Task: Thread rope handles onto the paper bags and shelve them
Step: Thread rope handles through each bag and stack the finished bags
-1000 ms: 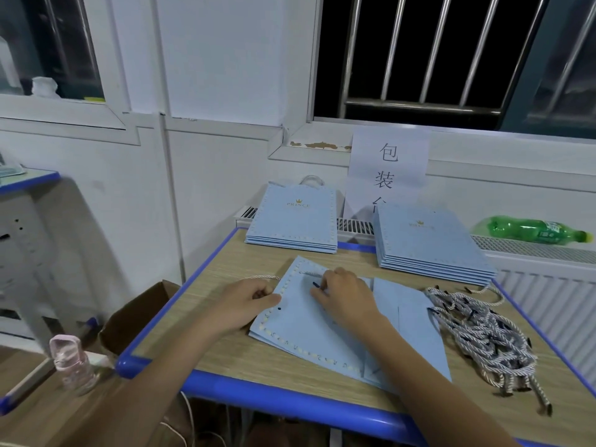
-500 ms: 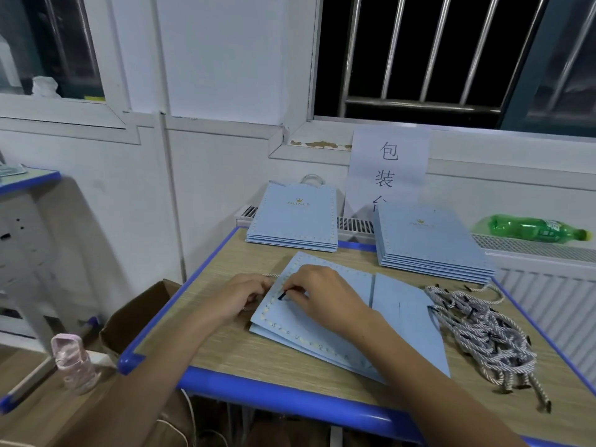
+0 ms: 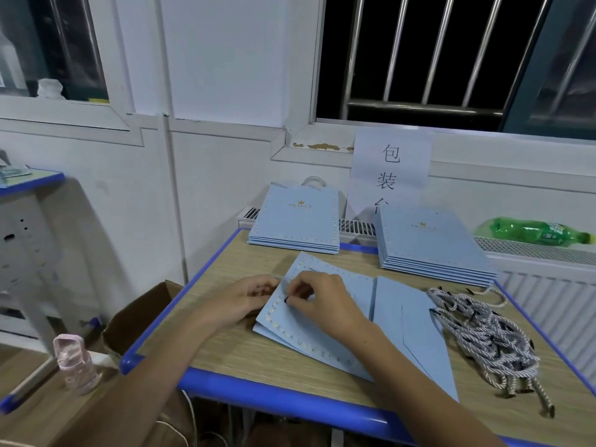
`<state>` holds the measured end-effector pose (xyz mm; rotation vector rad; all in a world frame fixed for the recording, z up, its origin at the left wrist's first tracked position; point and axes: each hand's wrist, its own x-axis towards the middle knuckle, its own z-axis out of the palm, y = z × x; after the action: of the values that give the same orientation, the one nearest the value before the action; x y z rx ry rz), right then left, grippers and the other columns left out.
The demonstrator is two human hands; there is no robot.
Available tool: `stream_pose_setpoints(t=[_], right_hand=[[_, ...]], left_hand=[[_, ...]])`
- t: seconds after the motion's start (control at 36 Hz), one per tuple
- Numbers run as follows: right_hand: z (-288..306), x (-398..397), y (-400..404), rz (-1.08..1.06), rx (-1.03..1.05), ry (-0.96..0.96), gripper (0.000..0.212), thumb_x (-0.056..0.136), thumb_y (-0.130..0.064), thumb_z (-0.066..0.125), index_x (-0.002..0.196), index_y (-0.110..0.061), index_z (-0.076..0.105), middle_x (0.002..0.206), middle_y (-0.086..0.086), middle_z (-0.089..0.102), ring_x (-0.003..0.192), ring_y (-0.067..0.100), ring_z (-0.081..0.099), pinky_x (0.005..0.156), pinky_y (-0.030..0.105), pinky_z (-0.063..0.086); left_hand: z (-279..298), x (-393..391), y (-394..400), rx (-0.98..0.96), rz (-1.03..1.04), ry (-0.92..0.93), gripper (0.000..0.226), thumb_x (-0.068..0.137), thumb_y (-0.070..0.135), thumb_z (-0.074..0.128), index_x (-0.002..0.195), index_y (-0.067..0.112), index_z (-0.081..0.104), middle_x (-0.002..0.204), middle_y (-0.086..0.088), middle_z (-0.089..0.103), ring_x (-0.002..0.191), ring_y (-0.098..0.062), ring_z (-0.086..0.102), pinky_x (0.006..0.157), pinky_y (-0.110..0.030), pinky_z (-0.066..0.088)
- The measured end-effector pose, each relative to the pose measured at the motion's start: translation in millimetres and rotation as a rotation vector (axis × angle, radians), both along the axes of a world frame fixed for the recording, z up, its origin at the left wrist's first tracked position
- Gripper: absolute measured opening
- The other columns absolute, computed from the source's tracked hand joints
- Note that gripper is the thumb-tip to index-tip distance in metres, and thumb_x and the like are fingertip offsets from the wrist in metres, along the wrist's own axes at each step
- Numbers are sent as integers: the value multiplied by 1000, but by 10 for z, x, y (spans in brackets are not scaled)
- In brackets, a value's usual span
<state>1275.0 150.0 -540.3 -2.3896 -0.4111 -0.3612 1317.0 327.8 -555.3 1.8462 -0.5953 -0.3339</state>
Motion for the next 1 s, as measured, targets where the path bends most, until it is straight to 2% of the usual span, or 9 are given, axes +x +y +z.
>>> stream_pose_setpoints(t=[0.11, 0.19, 0.25, 0.31, 0.5, 0.58, 0.69, 0.83, 1.0], right_hand=[[-46, 23, 2, -15, 130, 50, 12, 82, -10, 69, 75, -20, 67, 77, -13, 65, 82, 8, 63, 81, 22, 50], [-107, 36, 1, -17, 191, 64, 8, 83, -9, 68, 76, -13, 69, 80, -7, 69, 80, 4, 63, 78, 18, 50], [-147, 36, -9, 2, 249, 68, 7, 82, -8, 68, 76, -10, 68, 77, -8, 68, 75, -1, 61, 74, 13, 48], [-167, 35, -19, 24, 285, 71, 9, 82, -7, 68, 75, -12, 67, 75, -10, 67, 73, -3, 60, 73, 13, 48], [-182, 43, -24, 59, 292, 39, 18, 84, -5, 65, 77, -21, 64, 80, -11, 66, 79, -2, 60, 74, 12, 47], [-181, 24, -21, 50, 274, 18, 24, 86, -6, 62, 79, -29, 61, 78, -16, 62, 76, -8, 57, 68, 7, 42], [-209, 15, 13, 39, 193, 12, 12, 91, -14, 58, 90, -25, 62, 77, -15, 58, 69, -5, 53, 65, 8, 40], [-227, 31, 19, 24, 152, 0, 9, 92, -16, 56, 92, -23, 61, 79, -13, 59, 73, 2, 54, 67, 9, 40], [-244, 31, 54, 30, 113, -8, 6, 93, -19, 55, 93, -18, 61, 80, -13, 57, 73, 0, 52, 68, 10, 40]], left_hand=[[5, -8, 2, 10, -10, -25, 23, 94, 4, 51, 112, 13, 64, 109, 4, 69, 100, 0, 63, 81, -13, 47], [20, -25, -17, 84, -29, -43, 25, 96, 10, 50, 110, 24, 66, 104, 17, 70, 101, 2, 62, 83, -14, 46], [27, -28, -32, 166, -43, -70, 23, 97, 15, 49, 108, 24, 68, 103, 13, 71, 99, 0, 63, 84, -16, 46], [36, -21, -36, 191, -39, -60, 22, 97, 16, 49, 106, 23, 68, 102, 8, 71, 98, 0, 63, 84, -17, 46], [74, -49, -55, 170, -45, -32, 26, 96, 9, 48, 103, 29, 63, 92, 28, 68, 89, 14, 60, 76, -7, 43], [36, 7, -61, 104, 7, 35, 22, 97, 14, 49, 105, 29, 64, 95, 21, 68, 86, 11, 62, 70, -6, 44], [11, 46, -65, 79, 89, 105, 18, 96, 29, 50, 110, 30, 61, 114, 7, 64, 99, -5, 62, 77, -16, 46], [-5, 51, -63, 143, 146, 67, 20, 103, 28, 33, 113, 30, 50, 106, 20, 50, 93, 8, 49, 65, -3, 37], [-8, 48, -50, 203, 188, -42, 21, 102, 27, 36, 98, 15, 54, 101, 4, 49, 84, -3, 48, 61, -3, 35]])
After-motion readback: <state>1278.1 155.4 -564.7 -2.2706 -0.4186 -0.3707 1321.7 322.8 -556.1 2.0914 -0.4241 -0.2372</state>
